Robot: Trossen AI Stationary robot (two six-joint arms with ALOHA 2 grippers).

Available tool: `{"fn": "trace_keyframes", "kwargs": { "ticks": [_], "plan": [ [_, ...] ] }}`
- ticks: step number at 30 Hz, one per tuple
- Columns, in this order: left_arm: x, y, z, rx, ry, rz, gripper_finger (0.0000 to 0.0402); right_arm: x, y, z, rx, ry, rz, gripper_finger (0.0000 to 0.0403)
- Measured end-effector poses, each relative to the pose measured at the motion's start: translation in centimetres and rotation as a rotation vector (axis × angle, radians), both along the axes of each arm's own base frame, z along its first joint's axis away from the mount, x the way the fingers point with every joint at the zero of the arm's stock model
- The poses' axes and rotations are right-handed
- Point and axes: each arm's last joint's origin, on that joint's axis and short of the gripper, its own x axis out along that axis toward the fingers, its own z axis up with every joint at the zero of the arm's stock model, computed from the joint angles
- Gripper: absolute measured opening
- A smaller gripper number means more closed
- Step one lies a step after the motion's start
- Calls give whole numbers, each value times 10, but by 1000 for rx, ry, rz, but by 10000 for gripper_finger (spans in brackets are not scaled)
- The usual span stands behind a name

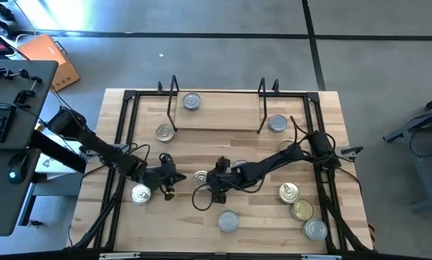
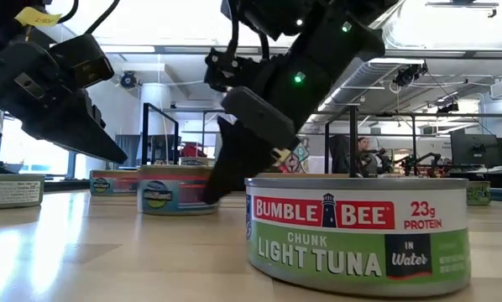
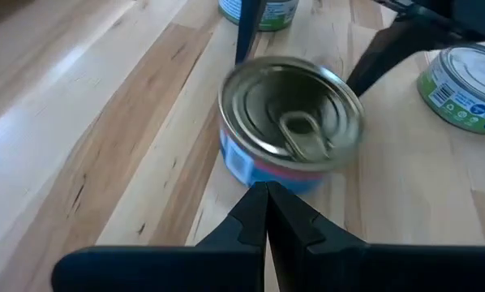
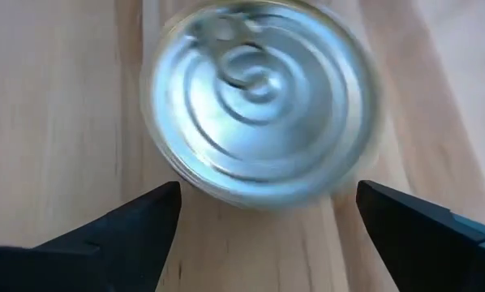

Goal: Stack canned seafood by type on shelf
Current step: Put the center blue tuna can on the shelf

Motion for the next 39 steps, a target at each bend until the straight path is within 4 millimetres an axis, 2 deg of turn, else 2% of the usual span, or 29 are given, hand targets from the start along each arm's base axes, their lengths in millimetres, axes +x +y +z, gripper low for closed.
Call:
{"fn": "trace_keyframes", "kwargs": {
  "ticks": [3, 10, 14, 25, 32, 39],
  "plan": [
    [1, 1, 0, 5, 0, 4, 0, 2, 0, -1, 10, -73, 4, 367],
    [1, 1, -4, 5, 27, -12, 0, -8, -8, -22, 81, -269, 34, 367],
    [1, 1, -4, 1, 27, -11, 0, -9, -13, -24, 103, -331, 39, 367],
    [4, 1, -3, -92, 29, -38, 0, -4, -25, -22, 170, -336, 99, 367],
    [8, 5, -7, -96, 21, -11, 0, -5, -27, -23, 54, -329, 132, 367],
    [16, 6, -15, -83, 5, -6, 0, -6, -28, -27, 33, -315, 122, 368]
  ]
}}
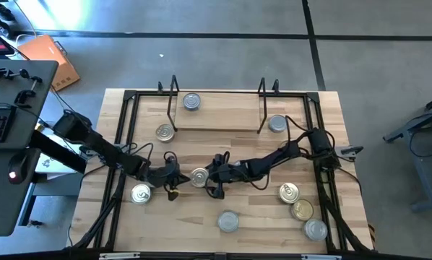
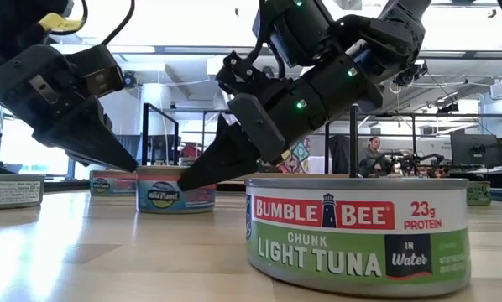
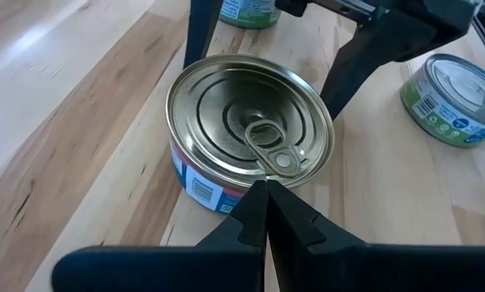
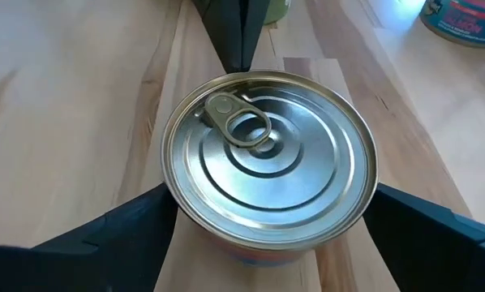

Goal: Stack canned seafood by type on shelf
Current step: Put the center blue tuna can on the shelf

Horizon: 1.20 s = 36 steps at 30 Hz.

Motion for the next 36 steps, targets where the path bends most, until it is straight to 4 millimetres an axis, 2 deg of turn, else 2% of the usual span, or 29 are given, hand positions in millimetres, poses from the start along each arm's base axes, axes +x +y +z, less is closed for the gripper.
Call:
{"fn": "trace_keyframes", "kwargs": {
  "ticks": [7, 18, 28, 36],
  "plan": [
    [1, 1, 0, 16, -7, -10, 0, 1, 1, -15, 2, 15, 2, 368],
    [2, 1, 0, 21, -11, -9, 0, 1, 0, -6, 9, 18, 13, 365],
    [2, 1, 1, 39, -19, -18, 0, 3, -5, -8, 31, -3, 22, 324],
    [-5, 1, 8, 69, 4, -14, 0, 2, 0, -6, 46, -8, -49, 315]
  ]
}}
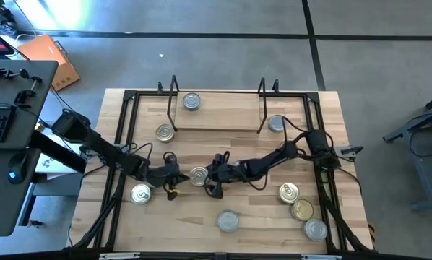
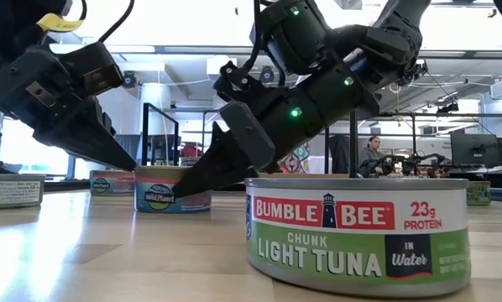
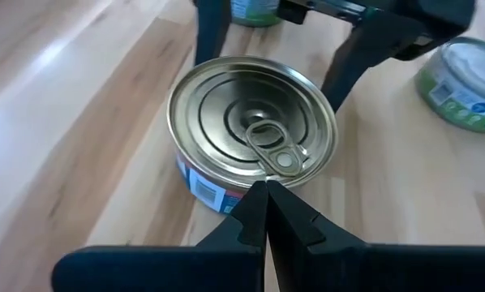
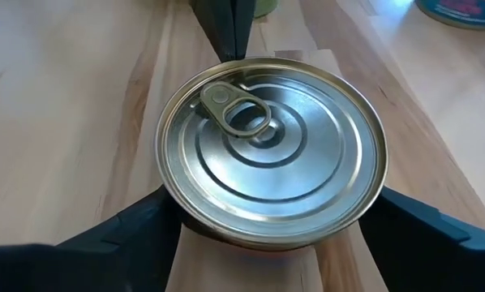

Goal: Stack canned seafood by type on shelf
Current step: Put the center blue tuna can on the shelf

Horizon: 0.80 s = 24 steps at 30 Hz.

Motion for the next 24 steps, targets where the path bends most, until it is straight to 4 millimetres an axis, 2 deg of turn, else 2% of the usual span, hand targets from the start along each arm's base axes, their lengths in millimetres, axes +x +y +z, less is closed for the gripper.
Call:
{"fn": "trace_keyframes", "kwargs": {
  "ticks": [8, 15, 19, 24],
  "plan": [
    [-16, 3, 6, 32, 72, 49, 0, -5, 11, 1, 9, 20, -75, 296],
    [-15, 2, 6, 24, 67, 46, 0, -6, 10, 1, 51, 50, -67, 280],
    [-14, 1, 3, 5, 78, 22, 0, -4, 3, 1, 105, 70, -37, 297],
    [-11, -2, 0, -17, 69, 4, 0, -1, -4, 3, 136, 66, 34, 349]
  ]
}}
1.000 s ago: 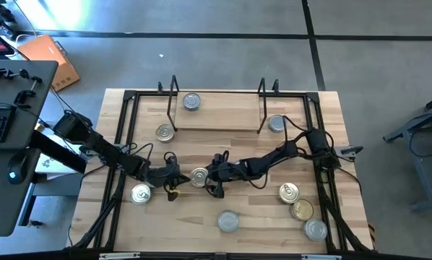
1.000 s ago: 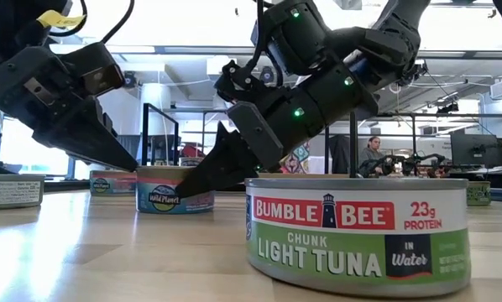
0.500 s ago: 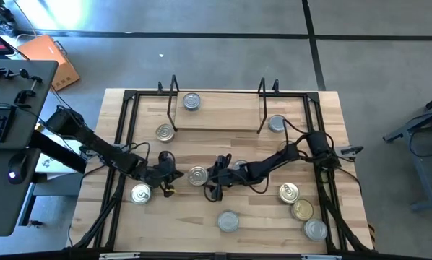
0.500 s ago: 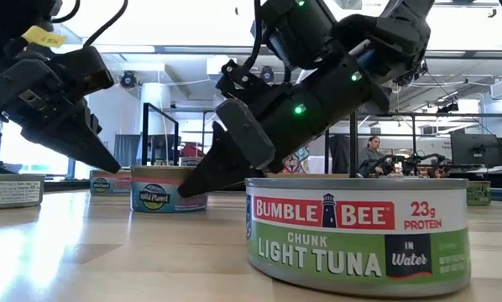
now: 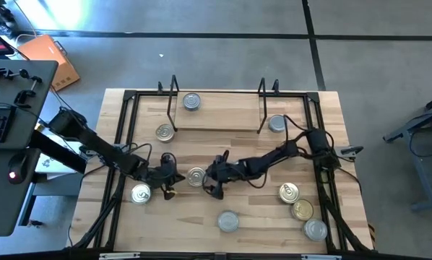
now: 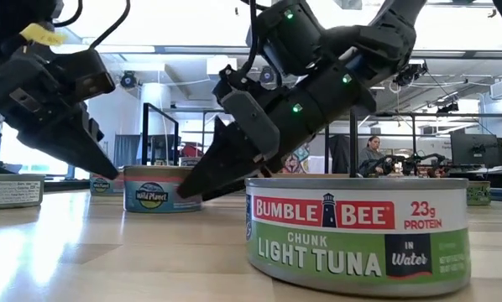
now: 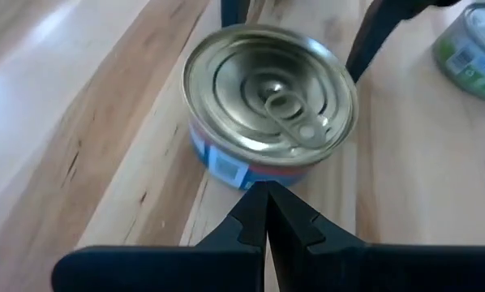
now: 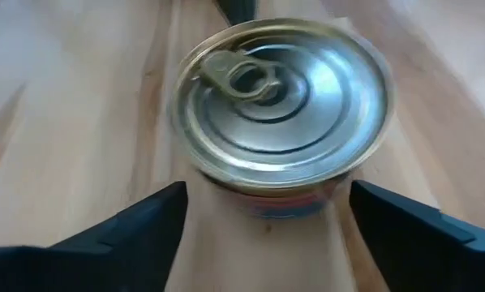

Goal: Stack canned seafood by type on shelf
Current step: Put the center blue tuna can on the shelf

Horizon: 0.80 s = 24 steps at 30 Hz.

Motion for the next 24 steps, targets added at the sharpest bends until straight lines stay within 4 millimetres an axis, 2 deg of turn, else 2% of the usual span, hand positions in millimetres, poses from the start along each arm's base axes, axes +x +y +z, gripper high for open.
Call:
{"fn": "trace_keyframes", "kwargs": {
  "ticks": [6, 14, 21, 24],
  "plan": [
    [9, 0, -5, -11, -35, -14, 0, 7, -3, -3, -43, -98, 11, 387],
    [18, -1, -13, 9, -76, -24, 0, 10, -4, -16, -106, -128, -4, 392],
    [16, -1, -12, 10, -61, -27, 0, 9, -4, -15, -114, -123, -37, 353],
    [12, 0, -12, 10, -21, -4, 0, 7, -3, -9, -97, -91, -57, 344]
  ]
}}
